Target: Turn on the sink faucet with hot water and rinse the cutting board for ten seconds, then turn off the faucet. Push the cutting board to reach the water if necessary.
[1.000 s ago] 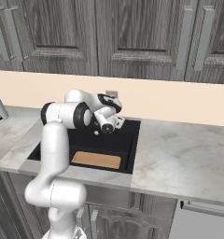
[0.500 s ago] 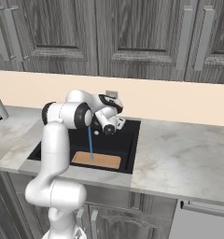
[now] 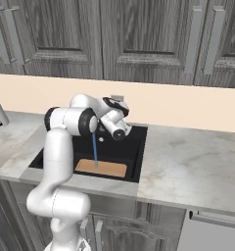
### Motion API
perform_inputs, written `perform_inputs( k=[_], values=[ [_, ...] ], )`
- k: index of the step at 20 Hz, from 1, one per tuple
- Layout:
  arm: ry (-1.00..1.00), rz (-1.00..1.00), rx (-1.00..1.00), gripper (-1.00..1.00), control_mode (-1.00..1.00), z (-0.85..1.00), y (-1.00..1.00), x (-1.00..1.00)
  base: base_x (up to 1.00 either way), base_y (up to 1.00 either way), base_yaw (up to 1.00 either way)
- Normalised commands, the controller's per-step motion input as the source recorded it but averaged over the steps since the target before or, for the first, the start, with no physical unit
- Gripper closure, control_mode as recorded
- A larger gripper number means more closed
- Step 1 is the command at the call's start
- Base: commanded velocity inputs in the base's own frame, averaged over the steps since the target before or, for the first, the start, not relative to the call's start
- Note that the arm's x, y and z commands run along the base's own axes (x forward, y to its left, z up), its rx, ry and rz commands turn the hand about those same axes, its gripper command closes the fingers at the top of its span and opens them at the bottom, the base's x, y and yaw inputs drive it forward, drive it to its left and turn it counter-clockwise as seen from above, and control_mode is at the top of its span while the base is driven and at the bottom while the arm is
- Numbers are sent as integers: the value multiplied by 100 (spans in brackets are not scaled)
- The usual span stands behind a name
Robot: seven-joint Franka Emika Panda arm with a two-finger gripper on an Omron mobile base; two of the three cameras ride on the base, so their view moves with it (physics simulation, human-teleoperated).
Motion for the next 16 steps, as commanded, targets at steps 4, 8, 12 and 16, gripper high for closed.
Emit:
perform_inputs(
  k=[4, 8, 12, 16],
  values=[
    [6, 9, 0, 100, -100, -23, -92, -62, 0, 0, 0],
    [5, 9, 0, 100, -100, -12, -94, -70, 0, 0, 0],
    [5, 7, 0, 100, -100, 0, -86, -77, 0, 0, 0],
    [5, 5, 0, 100, -100, 0, -70, -82, 0, 0, 0]
  ],
)
